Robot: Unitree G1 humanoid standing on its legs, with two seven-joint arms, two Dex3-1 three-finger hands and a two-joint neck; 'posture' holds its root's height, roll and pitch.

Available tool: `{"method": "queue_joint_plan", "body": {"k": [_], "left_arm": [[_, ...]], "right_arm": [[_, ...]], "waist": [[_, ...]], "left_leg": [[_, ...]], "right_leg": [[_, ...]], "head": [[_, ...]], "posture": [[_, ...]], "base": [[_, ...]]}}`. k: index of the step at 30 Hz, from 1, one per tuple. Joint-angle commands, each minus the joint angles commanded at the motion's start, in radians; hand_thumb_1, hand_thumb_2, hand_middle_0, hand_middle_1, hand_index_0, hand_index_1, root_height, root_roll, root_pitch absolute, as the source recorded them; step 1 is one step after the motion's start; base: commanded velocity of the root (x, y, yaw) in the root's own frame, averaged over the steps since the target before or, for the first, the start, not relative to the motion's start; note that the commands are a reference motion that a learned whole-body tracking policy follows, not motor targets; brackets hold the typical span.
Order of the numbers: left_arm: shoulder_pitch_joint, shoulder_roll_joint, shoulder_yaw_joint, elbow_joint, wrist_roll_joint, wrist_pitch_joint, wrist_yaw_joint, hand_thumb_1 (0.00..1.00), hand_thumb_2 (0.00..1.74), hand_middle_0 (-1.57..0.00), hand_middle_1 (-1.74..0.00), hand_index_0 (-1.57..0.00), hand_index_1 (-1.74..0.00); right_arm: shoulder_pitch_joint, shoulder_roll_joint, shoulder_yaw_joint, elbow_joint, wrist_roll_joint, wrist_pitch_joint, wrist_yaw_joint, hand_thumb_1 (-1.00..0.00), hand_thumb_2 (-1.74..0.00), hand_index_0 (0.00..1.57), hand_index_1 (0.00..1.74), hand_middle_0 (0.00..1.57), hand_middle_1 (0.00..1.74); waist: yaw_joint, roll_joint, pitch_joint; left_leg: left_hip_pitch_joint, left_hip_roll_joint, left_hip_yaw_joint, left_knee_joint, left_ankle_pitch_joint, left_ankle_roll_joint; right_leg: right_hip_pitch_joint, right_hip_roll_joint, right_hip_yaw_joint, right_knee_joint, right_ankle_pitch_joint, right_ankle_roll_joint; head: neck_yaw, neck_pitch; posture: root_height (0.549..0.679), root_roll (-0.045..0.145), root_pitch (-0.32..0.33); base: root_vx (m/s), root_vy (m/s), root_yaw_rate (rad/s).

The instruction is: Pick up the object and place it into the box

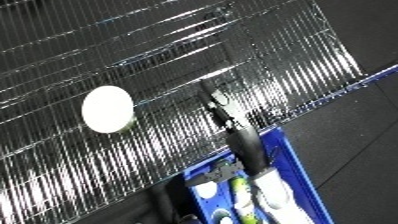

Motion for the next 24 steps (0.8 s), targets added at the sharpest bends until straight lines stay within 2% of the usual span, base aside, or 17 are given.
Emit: {"method": "queue_joint_plan", "body": {"k": [5,11,17,24], "left_arm": [[-0.006,0.003,-0.006,-0.001,0.015,0.019,-0.005,1.00,1.74,-1.57,-1.74,-1.57,-1.74],[-0.011,0.007,-0.015,-0.010,0.029,0.041,-0.012,1.00,1.74,-1.57,-1.74,-1.57,-1.74],[-0.012,0.014,-0.025,-0.023,0.036,0.061,-0.018,1.00,1.74,-1.57,-1.74,-1.57,-1.74],[-0.011,0.025,-0.034,-0.033,0.036,0.071,-0.021,1.00,1.74,-1.57,-1.74,-1.57,-1.74]], "right_arm": [[-0.024,0.020,0.015,0.006,-0.011,0.032,0.000,0.00,0.00,0.00,0.00,0.00,0.00],[-0.045,0.036,0.031,0.012,-0.044,0.060,-0.038,0.00,0.00,0.00,0.00,0.00,0.00],[-0.068,0.044,0.043,0.043,-0.058,0.076,-0.086,0.00,0.00,0.00,0.00,0.00,0.00],[-0.104,0.051,0.044,0.090,-0.059,0.076,-0.130,0.00,0.00,0.00,0.00,0.00,0.00]], "waist": [[0.016,-0.003,-0.001],[0.035,-0.004,0.002],[0.054,-0.003,0.009],[0.073,0.004,0.016]], "left_leg": [[-0.008,0.000,-0.009,0.008,0.006,-0.0021],[-0.017,0.001,-0.015,0.016,0.015,-0.0051],[-0.025,-0.001,-0.020,0.027,0.019,-0.0035],[-0.042,-0.010,-0.023,0.049,0.018,-0.0023]], "right_leg": [[-0.003,-0.0077,-0.013,0.014,-0.003,0.0028],[-0.011,-0.0175,-0.027,0.034,-0.009,0.0034],[-0.020,-0.0266,-0.042,0.062,-0.019,0.0019],[-0.041,-0.0335,-0.053,0.091,-0.022,0.0007]], "head": [[-0.071,-0.012],[-0.130,-0.020],[-0.132,-0.017],[-0.105,-0.010]], "posture": [[0.621,0.065,-0.008],[0.618,0.064,-0.013],[0.614,0.063,-0.020],[0.610,0.065,-0.026]], "base": [[0.035,-0.055,0.134],[0.039,-0.034,0.135],[0.043,-0.019,0.147],[0.048,0.002,0.135]]}}
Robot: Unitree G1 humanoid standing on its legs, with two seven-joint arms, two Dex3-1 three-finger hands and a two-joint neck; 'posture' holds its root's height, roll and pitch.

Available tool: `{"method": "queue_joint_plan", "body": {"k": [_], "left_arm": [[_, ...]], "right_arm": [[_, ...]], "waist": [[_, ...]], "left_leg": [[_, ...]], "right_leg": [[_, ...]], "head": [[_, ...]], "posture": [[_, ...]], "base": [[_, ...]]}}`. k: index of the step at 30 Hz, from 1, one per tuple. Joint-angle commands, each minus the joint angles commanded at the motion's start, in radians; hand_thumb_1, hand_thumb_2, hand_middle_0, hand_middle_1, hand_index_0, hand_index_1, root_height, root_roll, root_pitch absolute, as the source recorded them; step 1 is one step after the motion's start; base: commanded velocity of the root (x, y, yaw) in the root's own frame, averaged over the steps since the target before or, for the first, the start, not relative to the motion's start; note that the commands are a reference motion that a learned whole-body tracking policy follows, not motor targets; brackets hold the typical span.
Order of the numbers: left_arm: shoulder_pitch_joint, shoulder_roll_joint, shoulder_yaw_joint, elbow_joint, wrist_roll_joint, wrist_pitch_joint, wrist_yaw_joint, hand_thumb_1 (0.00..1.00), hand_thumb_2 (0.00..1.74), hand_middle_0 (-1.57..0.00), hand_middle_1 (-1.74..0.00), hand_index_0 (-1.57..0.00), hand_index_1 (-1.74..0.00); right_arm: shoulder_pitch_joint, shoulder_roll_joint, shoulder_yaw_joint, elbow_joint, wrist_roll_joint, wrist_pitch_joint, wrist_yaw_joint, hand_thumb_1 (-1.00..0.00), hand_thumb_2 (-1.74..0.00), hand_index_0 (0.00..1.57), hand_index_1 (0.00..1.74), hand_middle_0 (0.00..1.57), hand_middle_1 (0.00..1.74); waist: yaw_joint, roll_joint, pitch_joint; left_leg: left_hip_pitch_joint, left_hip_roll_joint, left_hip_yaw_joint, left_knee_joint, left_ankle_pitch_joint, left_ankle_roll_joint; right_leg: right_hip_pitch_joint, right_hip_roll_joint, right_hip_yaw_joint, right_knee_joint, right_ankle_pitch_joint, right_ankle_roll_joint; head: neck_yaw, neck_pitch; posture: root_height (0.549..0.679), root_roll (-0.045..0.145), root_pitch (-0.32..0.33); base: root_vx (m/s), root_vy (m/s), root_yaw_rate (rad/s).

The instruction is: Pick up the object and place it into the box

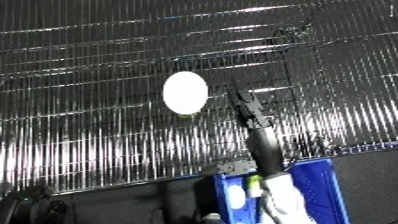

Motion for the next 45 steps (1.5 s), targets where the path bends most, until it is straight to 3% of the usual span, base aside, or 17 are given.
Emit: {"method": "queue_joint_plan", "body": {"k": [10,24,35,45], "left_arm": [[0.005,0.023,-0.013,-0.026,-0.009,0.008,0.005,1.00,1.74,-1.57,-1.74,-1.57,-1.74],[-0.019,0.053,-0.040,-0.095,-0.043,0.000,0.051,1.00,1.74,-1.57,-1.74,-1.57,-1.74],[-0.040,0.067,-0.053,-0.116,-0.061,-0.008,0.076,1.00,1.74,-1.57,-1.74,-1.57,-1.74],[-0.036,0.080,-0.062,-0.137,-0.081,-0.023,0.080,1.00,1.74,-1.57,-1.74,-1.57,-1.74]], "right_arm": [[-0.060,-0.010,0.007,0.043,0.020,-0.003,-0.041,0.00,0.00,0.00,0.00,0.00,0.00],[-0.188,-0.033,0.047,0.118,0.045,-0.001,-0.064,0.00,0.00,0.00,0.00,0.00,0.00],[-0.291,-0.070,0.046,0.190,0.091,-0.043,-0.093,0.00,0.00,0.00,0.00,0.00,0.00],[-0.379,-0.115,0.057,0.229,0.101,-0.038,-0.074,0.00,0.00,0.00,0.00,0.00,0.00]], "waist": [[0.014,0.017,0.000],[0.027,0.045,0.000],[0.043,0.061,0.000],[0.057,0.079,0.000]], "left_leg": [[-0.061,-0.010,0.005,0.044,-0.007,0.0030],[-0.181,-0.014,0.012,0.088,-0.013,0.0097],[-0.240,-0.019,0.014,0.097,-0.019,0.0179],[-0.307,-0.017,0.013,0.125,-0.032,0.0276]], "right_leg": [[-0.068,-0.0002,-0.003,0.044,-0.001,-0.0011],[-0.199,0.0085,-0.005,0.094,0.000,-0.0052],[-0.257,0.0096,-0.012,0.106,-0.002,-0.0059],[-0.324,0.0126,-0.014,0.128,-0.010,-0.0113]], "head": [[0.043,0.040],[0.116,0.159],[0.173,0.257],[0.198,0.327]], "posture": [[0.602,0.064,-0.007],[0.592,0.062,0.064],[0.590,0.057,0.113],[0.585,0.054,0.162]], "base": [[0.022,0.018,0.079],[-0.019,0.022,0.023],[-0.010,0.018,-0.004],[-0.010,0.015,-0.009]]}}
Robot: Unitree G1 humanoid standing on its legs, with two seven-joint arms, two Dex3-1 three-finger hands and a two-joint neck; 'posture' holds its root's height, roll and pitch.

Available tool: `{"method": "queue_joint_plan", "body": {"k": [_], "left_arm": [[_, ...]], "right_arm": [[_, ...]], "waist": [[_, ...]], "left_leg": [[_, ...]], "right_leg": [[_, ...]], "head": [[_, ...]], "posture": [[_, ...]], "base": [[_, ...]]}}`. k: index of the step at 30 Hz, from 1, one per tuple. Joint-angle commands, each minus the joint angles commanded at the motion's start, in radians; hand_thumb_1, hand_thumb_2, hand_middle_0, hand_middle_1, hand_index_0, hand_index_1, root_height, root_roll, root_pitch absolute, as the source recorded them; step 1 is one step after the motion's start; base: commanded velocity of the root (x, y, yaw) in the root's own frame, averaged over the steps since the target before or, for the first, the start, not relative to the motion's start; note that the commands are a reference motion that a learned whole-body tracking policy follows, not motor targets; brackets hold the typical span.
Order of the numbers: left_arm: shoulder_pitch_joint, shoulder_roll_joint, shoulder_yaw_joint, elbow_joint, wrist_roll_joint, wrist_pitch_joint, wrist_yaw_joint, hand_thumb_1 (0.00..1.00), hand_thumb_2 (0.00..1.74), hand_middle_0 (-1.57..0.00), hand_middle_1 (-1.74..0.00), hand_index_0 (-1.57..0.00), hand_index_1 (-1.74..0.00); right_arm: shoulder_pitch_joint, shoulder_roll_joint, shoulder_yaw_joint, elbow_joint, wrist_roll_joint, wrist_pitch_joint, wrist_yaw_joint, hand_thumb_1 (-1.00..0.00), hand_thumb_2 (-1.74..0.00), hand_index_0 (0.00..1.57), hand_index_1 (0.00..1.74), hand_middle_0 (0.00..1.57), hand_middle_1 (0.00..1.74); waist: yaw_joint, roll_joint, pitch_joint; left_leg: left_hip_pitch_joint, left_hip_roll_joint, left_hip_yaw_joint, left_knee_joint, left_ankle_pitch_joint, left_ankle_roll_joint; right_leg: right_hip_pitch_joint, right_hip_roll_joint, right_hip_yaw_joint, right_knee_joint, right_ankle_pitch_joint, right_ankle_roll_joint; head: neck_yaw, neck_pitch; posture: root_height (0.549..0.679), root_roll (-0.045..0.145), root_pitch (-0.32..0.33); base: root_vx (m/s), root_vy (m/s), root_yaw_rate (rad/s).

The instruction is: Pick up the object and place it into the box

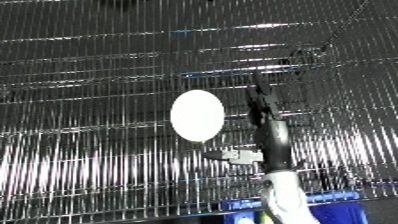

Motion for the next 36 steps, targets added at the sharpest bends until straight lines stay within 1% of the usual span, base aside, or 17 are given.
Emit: {"method": "queue_joint_plan", "body": {"k": [3,6,13,18,21,22,23,24,27,31,36], "left_arm": [[-0.007,-0.003,-0.003,-0.004,-0.001,-0.003,0.004,1.00,1.74,-1.57,-1.74,-1.57,-1.74],[-0.017,-0.007,-0.007,-0.008,0.001,-0.002,0.012,1.00,1.74,-1.57,-1.74,-1.57,-1.74],[-0.029,-0.016,-0.018,-0.010,0.004,-0.001,0.024,1.00,1.74,-1.57,-1.74,-1.57,-1.74],[-0.034,-0.023,-0.025,-0.007,0.006,-0.004,0.024,1.00,1.74,-1.57,-1.74,-1.57,-1.74],[-0.033,-0.028,-0.026,-0.005,0.010,-0.007,0.023,1.00,1.74,-1.57,-1.74,-1.57,-1.74],[-0.033,-0.028,-0.026,-0.005,0.010,-0.007,0.023,1.00,1.74,-1.57,-1.74,-1.57,-1.74],[-0.033,-0.031,-0.027,-0.002,0.012,-0.010,0.022,1.00,1.74,-1.57,-1.74,-1.57,-1.74],[-0.033,-0.031,-0.027,-0.002,0.012,-0.010,0.022,1.00,1.74,-1.57,-1.74,-1.57,-1.74],[-0.036,-0.032,-0.025,0.002,0.013,-0.010,0.018,1.00,1.74,-1.57,-1.74,-1.57,-1.74],[-0.035,-0.033,-0.021,0.005,0.013,-0.011,0.016,1.00,1.74,-1.57,-1.74,-1.57,-1.74],[-0.022,-0.040,-0.008,0.012,0.022,-0.022,0.012,1.00,1.74,-1.57,-1.74,-1.57,-1.74]], "right_arm": [[-0.024,0.001,0.013,0.015,0.003,0.000,0.012,0.00,0.00,0.00,0.00,0.00,0.00],[-0.052,0.006,0.031,0.028,0.007,0.010,0.021,0.00,0.00,0.00,0.00,0.00,0.00],[-0.102,0.023,0.066,0.056,0.017,0.030,0.041,0.00,0.00,0.00,0.00,0.00,0.00],[-0.128,0.035,0.087,0.067,0.018,0.037,0.069,-0.25,-0.44,0.39,0.44,0.39,0.44],[-0.133,0.039,0.093,0.069,0.021,0.036,0.080,-0.40,-0.70,0.63,0.70,0.63,0.70],[-0.133,0.039,0.093,0.069,0.021,0.036,0.080,-0.40,-0.70,0.63,0.70,0.63,0.70],[-0.134,0.042,0.095,0.074,0.021,0.034,0.083,-0.50,-0.87,0.79,0.87,0.79,0.87],[-0.134,0.042,0.095,0.074,0.021,0.034,0.083,-0.50,-0.87,0.79,0.87,0.79,0.87],[-0.133,0.042,0.097,0.087,0.024,0.028,0.078,-0.65,-1.13,1.02,1.13,1.02,1.13],[-0.127,0.042,0.092,0.086,0.022,0.024,0.064,-0.65,-1.13,1.02,1.13,1.02,1.13],[-0.082,0.044,0.061,0.025,0.001,0.012,0.029,-0.65,-1.13,1.02,1.13,1.02,1.13]], "waist": [[0.004,0.004,0.000],[0.010,0.006,0.000],[0.020,0.010,0.000],[0.025,0.012,0.000],[0.025,0.012,0.000],[0.025,0.012,0.000],[0.024,0.012,0.000],[0.024,0.012,0.000],[0.023,0.010,0.000],[0.019,0.007,0.000],[0.004,-0.003,0.000]], "left_leg": [[-0.016,0.000,-0.001,0.007,-0.003,0.0033],[-0.027,-0.001,-0.001,0.012,-0.005,0.0055],[-0.034,-0.005,-0.004,0.011,-0.004,0.0057],[-0.037,-0.006,-0.005,0.009,-0.003,0.0063],[-0.035,-0.006,-0.005,0.005,-0.001,0.0053],[-0.035,-0.006,-0.005,0.005,-0.001,0.0053],[-0.031,-0.006,-0.004,0.003,0.000,0.0046],[-0.031,-0.006,-0.004,0.003,0.000,0.0046],[-0.020,-0.006,-0.004,-0.004,0.002,0.0035],[-0.009,-0.005,-0.004,-0.010,0.003,0.0018],[0.015,0.000,-0.002,-0.030,0.005,-0.0011]], "right_leg": [[-0.017,0.0025,-0.001,0.007,-0.003,-0.0022],[-0.026,0.0026,-0.003,0.010,-0.005,-0.0040],[-0.029,0.0023,-0.009,0.008,-0.007,-0.0082],[-0.032,0.0031,-0.011,0.006,-0.008,-0.0114],[-0.030,0.0051,-0.011,0.002,-0.007,-0.0122],[-0.030,0.0051,-0.011,0.002,-0.007,-0.0122],[-0.026,0.0060,-0.011,-0.001,-0.006,-0.0123],[-0.026,0.0060,-0.011,-0.001,-0.006,-0.0123],[-0.015,0.0065,-0.012,-0.009,-0.004,-0.0120],[-0.004,0.0083,-0.011,-0.017,-0.002,-0.0120],[0.020,0.0150,-0.006,-0.036,0.001,-0.0105]], "head": [[0.001,0.006],[0.011,0.011],[0.020,0.003],[0.029,0.002],[0.028,0.009],[0.028,0.009],[0.032,0.007],[0.032,0.007],[0.039,0.000],[0.038,-0.001],[0.021,-0.002]], "posture": [[0.583,0.053,0.174],[0.583,0.053,0.182],[0.583,0.055,0.190],[0.583,0.056,0.195],[0.584,0.057,0.196],[0.584,0.057,0.196],[0.584,0.058,0.195],[0.584,0.058,0.195],[0.586,0.058,0.191],[0.587,0.058,0.187],[0.591,0.057,0.181]], "base": [[-0.006,0.005,0.000],[0.001,-0.002,0.015],[0.010,-0.002,0.021],[-0.001,-0.004,0.017],[-0.008,-0.009,0.013],[-0.010,-0.012,0.012],[-0.012,-0.016,0.001],[-0.012,-0.016,0.001],[-0.014,-0.014,-0.012],[-0.013,-0.015,-0.030],[-0.020,-0.014,-0.064]]}}
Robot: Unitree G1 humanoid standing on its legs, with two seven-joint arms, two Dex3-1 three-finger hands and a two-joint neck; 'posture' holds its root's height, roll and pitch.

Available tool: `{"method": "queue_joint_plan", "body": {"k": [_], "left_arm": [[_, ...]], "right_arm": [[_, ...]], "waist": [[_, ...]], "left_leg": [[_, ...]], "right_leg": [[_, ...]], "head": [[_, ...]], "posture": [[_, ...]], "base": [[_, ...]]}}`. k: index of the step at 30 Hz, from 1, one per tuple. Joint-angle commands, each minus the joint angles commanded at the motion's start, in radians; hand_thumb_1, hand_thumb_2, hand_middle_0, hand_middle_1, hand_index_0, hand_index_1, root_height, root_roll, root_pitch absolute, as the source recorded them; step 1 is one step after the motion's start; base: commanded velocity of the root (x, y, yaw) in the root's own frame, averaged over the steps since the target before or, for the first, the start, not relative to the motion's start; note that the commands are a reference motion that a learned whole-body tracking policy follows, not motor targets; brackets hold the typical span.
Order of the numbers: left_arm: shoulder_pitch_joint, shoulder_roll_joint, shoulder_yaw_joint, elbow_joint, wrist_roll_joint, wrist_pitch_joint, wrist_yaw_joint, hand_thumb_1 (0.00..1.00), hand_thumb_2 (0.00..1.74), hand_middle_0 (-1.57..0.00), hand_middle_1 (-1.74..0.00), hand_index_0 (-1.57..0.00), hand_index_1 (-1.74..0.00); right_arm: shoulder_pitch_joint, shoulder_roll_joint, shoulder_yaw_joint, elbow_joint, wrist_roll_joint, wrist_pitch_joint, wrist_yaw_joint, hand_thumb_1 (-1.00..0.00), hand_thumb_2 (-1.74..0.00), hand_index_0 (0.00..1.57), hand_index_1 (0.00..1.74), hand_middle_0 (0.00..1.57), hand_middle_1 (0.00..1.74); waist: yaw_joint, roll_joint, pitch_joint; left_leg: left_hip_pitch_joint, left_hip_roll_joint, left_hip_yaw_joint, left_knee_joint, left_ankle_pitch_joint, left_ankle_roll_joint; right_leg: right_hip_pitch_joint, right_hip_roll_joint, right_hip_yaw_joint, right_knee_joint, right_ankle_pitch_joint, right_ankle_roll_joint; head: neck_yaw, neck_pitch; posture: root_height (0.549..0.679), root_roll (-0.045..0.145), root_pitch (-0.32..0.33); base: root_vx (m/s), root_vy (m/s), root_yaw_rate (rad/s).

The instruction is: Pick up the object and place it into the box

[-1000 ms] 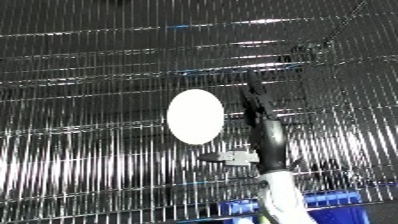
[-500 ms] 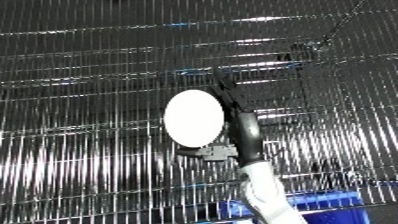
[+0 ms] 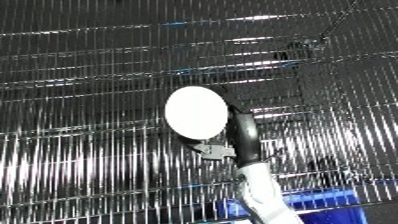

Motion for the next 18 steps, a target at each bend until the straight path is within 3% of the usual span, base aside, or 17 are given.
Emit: {"method": "queue_joint_plan", "body": {"k": [9,14,18], "left_arm": [[0.051,-0.004,0.055,0.001,0.017,-0.025,-0.018,1.00,1.74,-1.57,-1.74,-1.57,-1.74],[0.063,-0.007,0.088,0.007,0.028,-0.024,-0.024,1.00,1.74,-1.57,-1.74,-1.57,-1.74],[0.078,-0.009,0.117,0.016,0.038,-0.022,-0.036,1.00,1.74,-1.57,-1.74,-1.57,-1.74]], "right_arm": [[0.203,0.022,-0.085,-0.230,-0.086,-0.046,-0.065,-0.65,-1.13,1.02,1.13,1.02,1.13],[0.313,0.033,-0.137,-0.322,-0.126,-0.097,-0.094,-0.65,-1.13,1.02,1.13,1.02,1.13],[0.403,0.029,-0.190,-0.383,-0.116,-0.129,-0.111,-0.65,-1.13,1.02,1.13,1.02,1.13]], "waist": [[-0.054,-0.029,0.000],[-0.090,-0.046,0.000],[-0.116,-0.057,0.000]], "left_leg": [[0.071,0.019,0.013,-0.056,0.006,-0.0077],[0.115,0.035,0.021,-0.086,0.007,-0.0150],[0.154,0.047,0.029,-0.110,0.006,-0.0183]], "right_leg": [[0.066,0.0152,0.021,-0.061,0.021,0.0099],[0.112,0.0197,0.036,-0.102,0.034,0.0187],[0.151,0.0238,0.052,-0.139,0.047,0.0257]], "head": [[-0.036,0.020],[-0.023,0.007],[0.014,-0.022]], "posture": [[0.602,0.054,0.162],[0.607,0.051,0.147],[0.612,0.050,0.135]], "base": [[-0.030,-0.009,-0.140],[-0.039,-0.014,-0.180],[-0.039,-0.001,-0.226]]}}
